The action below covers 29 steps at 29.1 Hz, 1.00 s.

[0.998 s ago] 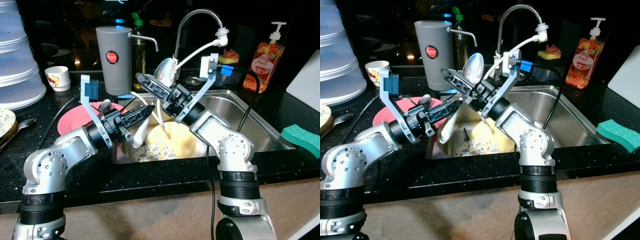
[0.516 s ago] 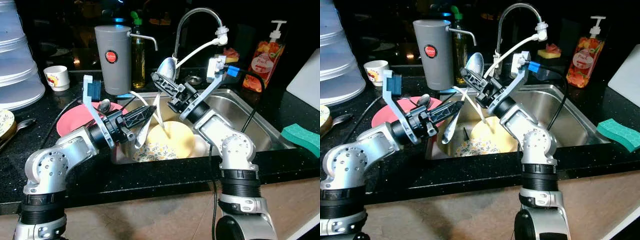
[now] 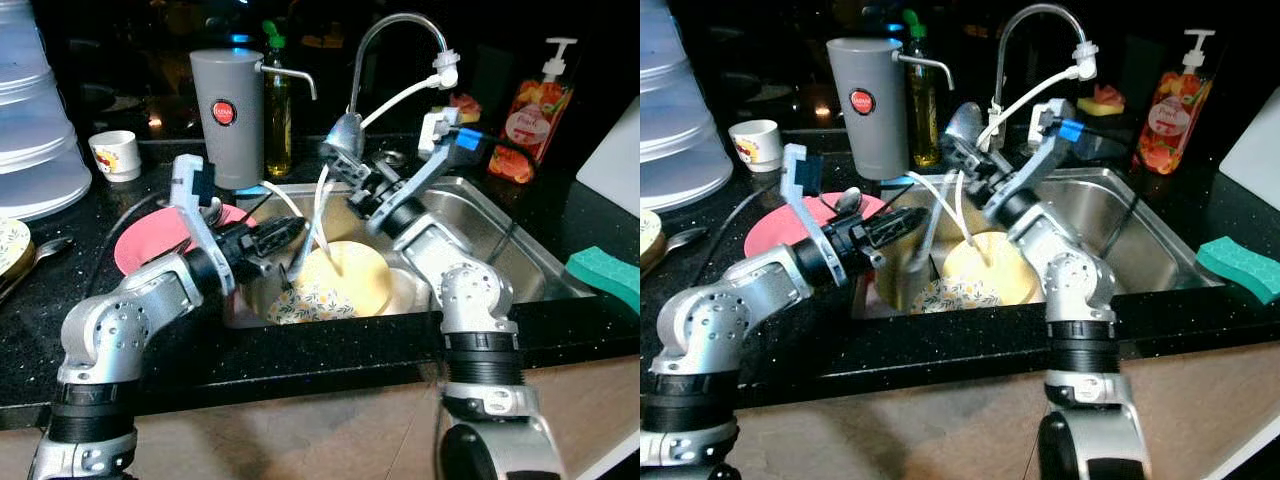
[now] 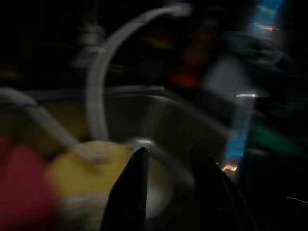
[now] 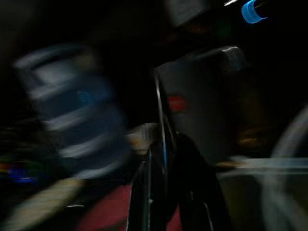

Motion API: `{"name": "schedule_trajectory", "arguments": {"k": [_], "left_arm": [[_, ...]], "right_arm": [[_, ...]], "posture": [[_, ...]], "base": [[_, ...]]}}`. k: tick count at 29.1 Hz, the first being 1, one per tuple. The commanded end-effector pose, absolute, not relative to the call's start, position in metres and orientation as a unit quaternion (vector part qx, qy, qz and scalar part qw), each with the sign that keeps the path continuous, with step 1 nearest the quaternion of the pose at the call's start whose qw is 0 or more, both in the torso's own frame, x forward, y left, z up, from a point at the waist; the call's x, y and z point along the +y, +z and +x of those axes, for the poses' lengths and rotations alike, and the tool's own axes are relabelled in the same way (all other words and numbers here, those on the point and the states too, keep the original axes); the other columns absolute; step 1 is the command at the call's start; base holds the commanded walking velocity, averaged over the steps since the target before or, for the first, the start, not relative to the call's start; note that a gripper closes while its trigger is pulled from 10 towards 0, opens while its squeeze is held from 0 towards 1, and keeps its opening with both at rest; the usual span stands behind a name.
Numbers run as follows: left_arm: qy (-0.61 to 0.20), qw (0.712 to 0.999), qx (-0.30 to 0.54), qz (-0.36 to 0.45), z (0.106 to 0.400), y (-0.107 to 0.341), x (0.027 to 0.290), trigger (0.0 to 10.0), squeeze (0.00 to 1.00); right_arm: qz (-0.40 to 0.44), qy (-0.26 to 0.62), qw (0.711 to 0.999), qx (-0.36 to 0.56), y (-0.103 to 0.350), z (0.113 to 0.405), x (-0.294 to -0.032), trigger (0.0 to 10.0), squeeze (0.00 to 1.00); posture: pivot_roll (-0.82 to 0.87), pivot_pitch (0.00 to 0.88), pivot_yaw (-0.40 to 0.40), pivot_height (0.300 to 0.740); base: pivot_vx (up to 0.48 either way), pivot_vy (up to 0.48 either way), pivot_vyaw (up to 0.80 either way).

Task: Kitchen organization

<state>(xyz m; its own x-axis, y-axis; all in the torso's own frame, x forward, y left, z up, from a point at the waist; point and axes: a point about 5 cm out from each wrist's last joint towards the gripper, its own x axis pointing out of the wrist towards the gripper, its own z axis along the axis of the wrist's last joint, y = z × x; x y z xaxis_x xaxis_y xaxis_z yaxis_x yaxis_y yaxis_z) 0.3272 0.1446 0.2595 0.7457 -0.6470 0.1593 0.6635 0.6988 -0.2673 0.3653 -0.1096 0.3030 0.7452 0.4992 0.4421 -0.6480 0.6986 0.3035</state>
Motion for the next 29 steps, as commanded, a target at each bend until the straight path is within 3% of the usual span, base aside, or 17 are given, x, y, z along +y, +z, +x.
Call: {"name": "schedule_trajectory", "arguments": {"k": [1, 2, 3, 4, 10, 14, 24, 29], "left_arm": [[-0.281, 0.950, -0.061, -0.122, 0.340, 0.266, 0.155, 10.0, 0.38], [-0.281, 0.950, -0.061, -0.122, 0.340, 0.266, 0.155, 10.0, 0.38], [-0.267, 0.953, -0.071, -0.126, 0.341, 0.268, 0.158, 10.0, 0.09], [-0.258, 0.954, -0.083, -0.128, 0.342, 0.271, 0.160, 10.0, 0.00], [-0.290, 0.946, -0.093, -0.111, 0.337, 0.270, 0.152, 10.0, 0.00], [-0.333, 0.940, -0.070, -0.011, 0.331, 0.255, 0.131, 10.0, 0.00], [-0.314, 0.945, -0.036, 0.089, 0.337, 0.228, 0.119, 10.0, 0.00], [-0.306, 0.945, -0.014, 0.113, 0.339, 0.214, 0.119, 10.0, 0.00]], "right_arm": [[0.192, 0.272, 0.924, -0.190, 0.302, 0.371, -0.116, 0.0, 0.00], [0.192, 0.272, 0.924, -0.190, 0.302, 0.371, -0.116, 0.0, 0.00], [0.192, 0.258, 0.927, -0.195, 0.301, 0.372, -0.119, 0.0, 0.00], [0.185, 0.238, 0.931, -0.204, 0.300, 0.374, -0.125, 0.0, 0.00], [0.129, 0.157, 0.951, -0.232, 0.286, 0.386, -0.138, 0.0, 0.00], [0.070, 0.102, 0.962, -0.243, 0.268, 0.392, -0.134, 0.0, 0.00], [0.054, 0.094, 0.967, -0.229, 0.242, 0.394, -0.112, 0.0, 0.00], [0.064, 0.146, 0.970, -0.182, 0.218, 0.393, -0.090, 0.0, 0.00]], "posture": [[0.05, 0.041, 0.006, 0.740], [0.05, 0.041, 0.006, 0.740], [0.05, 0.041, 0.006, 0.740], [0.05, 0.048, 0.004, 0.740], [0.05, 0.055, 0.012, 0.740], [0.06, 0.056, 0.005, 0.740], [0.07, 0.055, -0.009, 0.740], [0.06, 0.049, -0.013, 0.740]], "base": [[0.000, 0.000, 0.00], [0.000, 0.000, 0.00], [0.000, 0.000, 0.00], [0.000, 0.000, 0.00], [0.000, 0.000, 0.00], [0.000, 0.000, 0.00], [0.000, 0.000, 0.00], [0.000, 0.000, 0.00]]}}
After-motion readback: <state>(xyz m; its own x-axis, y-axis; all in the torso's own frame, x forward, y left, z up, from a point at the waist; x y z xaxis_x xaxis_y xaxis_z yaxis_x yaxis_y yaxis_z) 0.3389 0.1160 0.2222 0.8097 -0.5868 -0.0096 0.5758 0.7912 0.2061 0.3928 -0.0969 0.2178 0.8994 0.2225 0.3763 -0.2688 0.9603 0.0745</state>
